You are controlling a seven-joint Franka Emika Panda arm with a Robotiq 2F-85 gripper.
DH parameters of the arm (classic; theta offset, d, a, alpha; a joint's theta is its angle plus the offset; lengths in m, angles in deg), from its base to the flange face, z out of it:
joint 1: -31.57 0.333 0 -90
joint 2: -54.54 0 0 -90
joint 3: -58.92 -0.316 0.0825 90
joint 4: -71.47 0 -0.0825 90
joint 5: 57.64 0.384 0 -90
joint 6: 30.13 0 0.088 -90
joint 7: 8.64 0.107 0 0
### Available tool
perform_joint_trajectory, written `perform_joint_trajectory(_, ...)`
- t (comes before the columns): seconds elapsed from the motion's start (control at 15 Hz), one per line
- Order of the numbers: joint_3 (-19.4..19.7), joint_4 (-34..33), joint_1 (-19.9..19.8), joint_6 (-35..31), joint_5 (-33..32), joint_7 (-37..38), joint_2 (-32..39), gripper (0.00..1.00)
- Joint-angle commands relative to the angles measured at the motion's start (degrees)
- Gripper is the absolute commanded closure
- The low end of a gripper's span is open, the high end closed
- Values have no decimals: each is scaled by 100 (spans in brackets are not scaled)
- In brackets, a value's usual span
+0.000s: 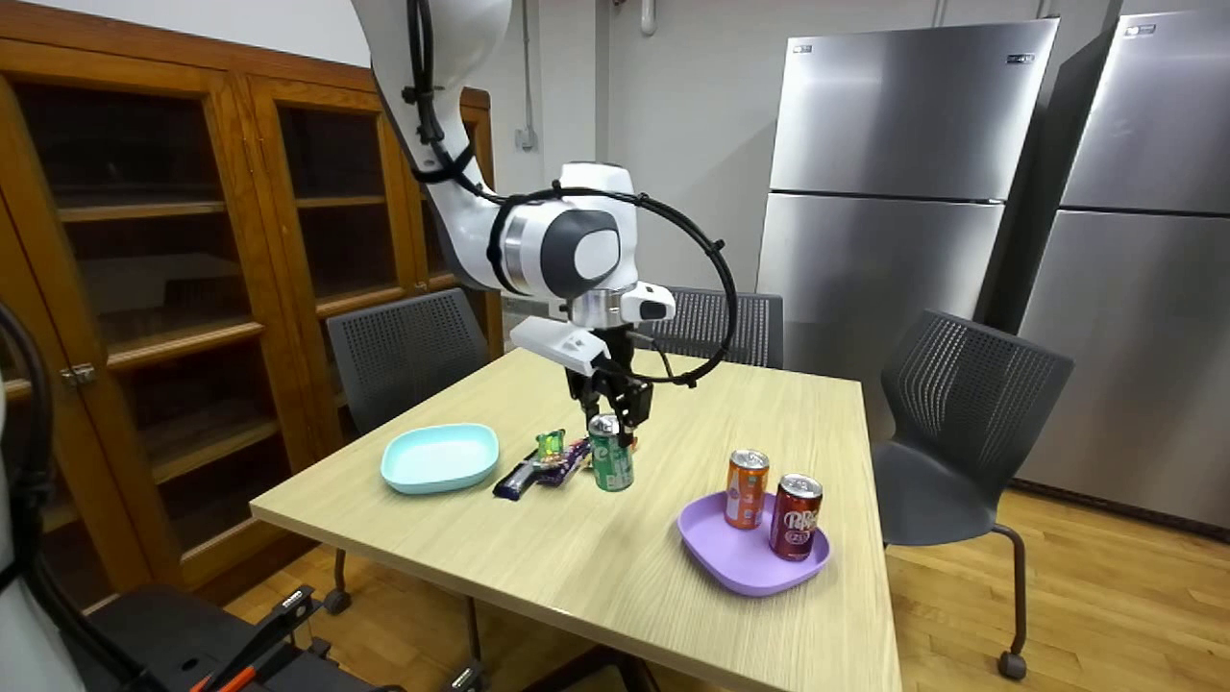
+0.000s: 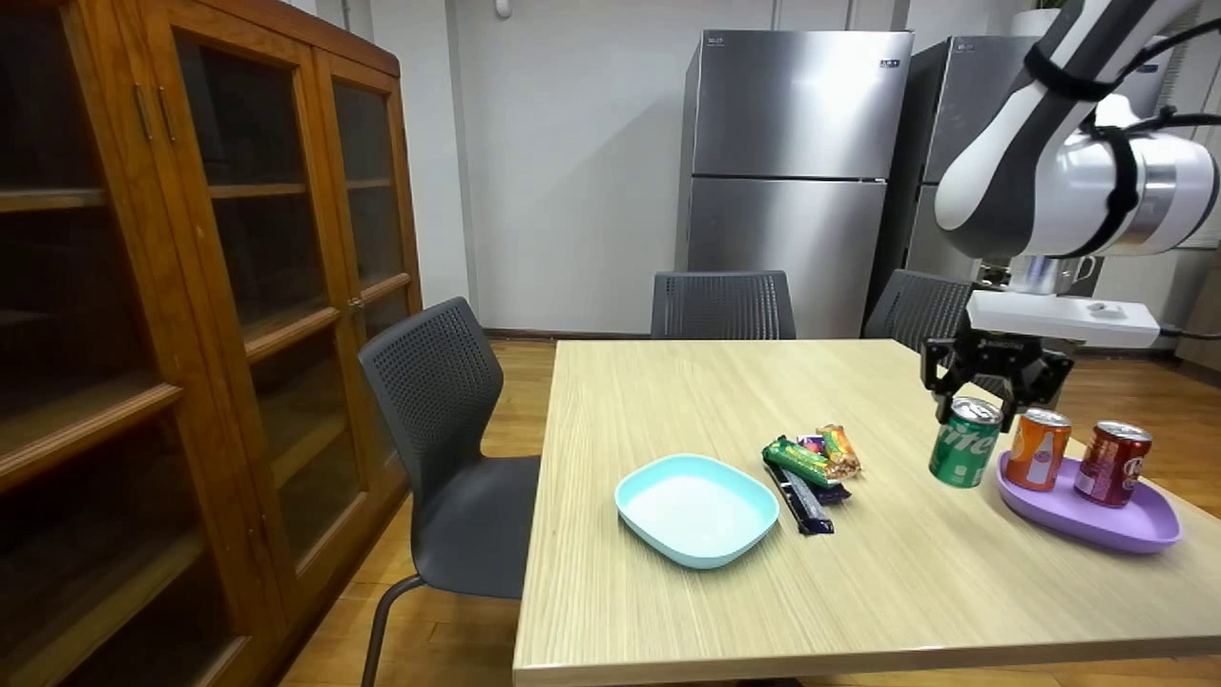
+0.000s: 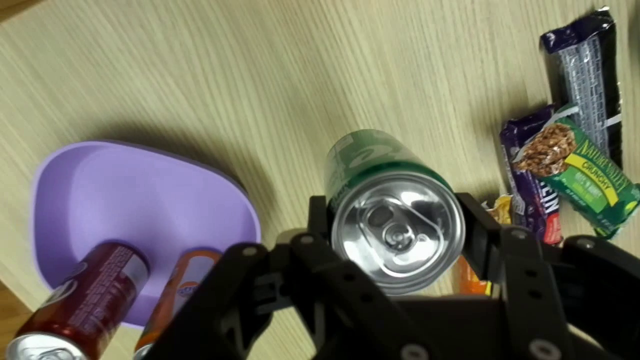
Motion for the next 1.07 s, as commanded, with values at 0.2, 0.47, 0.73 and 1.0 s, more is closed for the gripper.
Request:
perform_joint_trajectory(0.2, 304, 147, -286, -11, -45, 426, -361, 62)
perform_joint_trajectory(0.47, 487, 33, -449, 32, -34, 542, -271, 62)
perform_joint_trajectory(0.73, 617, -165, -622, 111, -6, 605, -117, 62)
perform_joint_trajectory(1.0, 617, -464, -828, 276, 104, 531, 109, 62)
